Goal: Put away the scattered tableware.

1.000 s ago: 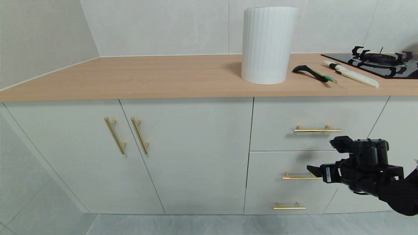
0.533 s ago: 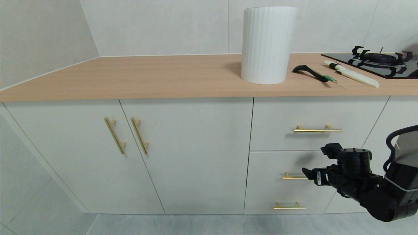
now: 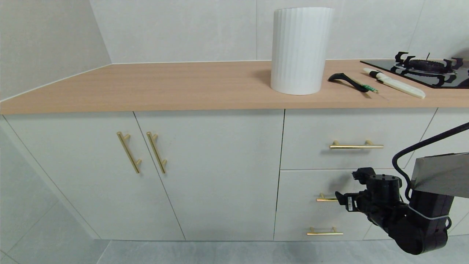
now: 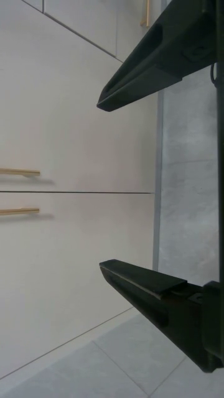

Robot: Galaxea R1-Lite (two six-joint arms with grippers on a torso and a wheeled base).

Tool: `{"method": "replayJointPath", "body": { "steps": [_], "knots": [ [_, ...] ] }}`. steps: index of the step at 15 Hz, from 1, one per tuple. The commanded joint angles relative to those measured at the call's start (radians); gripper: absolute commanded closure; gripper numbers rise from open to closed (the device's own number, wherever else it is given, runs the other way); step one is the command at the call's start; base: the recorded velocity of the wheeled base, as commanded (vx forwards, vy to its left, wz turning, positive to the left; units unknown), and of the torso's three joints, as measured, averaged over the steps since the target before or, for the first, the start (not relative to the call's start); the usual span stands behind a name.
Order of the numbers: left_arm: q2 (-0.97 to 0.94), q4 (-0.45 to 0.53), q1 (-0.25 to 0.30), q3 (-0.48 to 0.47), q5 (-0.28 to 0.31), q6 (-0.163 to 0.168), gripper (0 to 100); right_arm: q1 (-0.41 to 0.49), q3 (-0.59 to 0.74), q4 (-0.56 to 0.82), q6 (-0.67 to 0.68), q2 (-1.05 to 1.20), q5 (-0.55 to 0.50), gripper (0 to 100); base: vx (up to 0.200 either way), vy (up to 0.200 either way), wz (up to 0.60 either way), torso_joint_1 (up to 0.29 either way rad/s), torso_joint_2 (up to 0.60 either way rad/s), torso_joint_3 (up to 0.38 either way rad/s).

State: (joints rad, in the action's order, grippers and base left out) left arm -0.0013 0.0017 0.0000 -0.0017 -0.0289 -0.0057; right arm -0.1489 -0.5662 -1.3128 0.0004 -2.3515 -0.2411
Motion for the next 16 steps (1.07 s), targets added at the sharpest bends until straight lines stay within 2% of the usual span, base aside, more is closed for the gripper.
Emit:
{"method": "replayJointPath", "body": {
  "steps": [1, 16],
  "knots": [
    [0.001, 0.0, 0.0, 0.0, 0.0, 0.0, 0, -0.001, -0.014, -0.002, 0.0, -0.032, -0.012, 0, 0.0, 0.0, 0.0, 0.0, 0.0, 0.0],
    [0.001, 0.0, 0.0, 0.0, 0.0, 0.0, 0, -0.001, -0.06, -0.002, 0.0, -0.095, -0.032, 0, 0.0, 0.0, 0.0, 0.0, 0.0, 0.0]
  ]
}}
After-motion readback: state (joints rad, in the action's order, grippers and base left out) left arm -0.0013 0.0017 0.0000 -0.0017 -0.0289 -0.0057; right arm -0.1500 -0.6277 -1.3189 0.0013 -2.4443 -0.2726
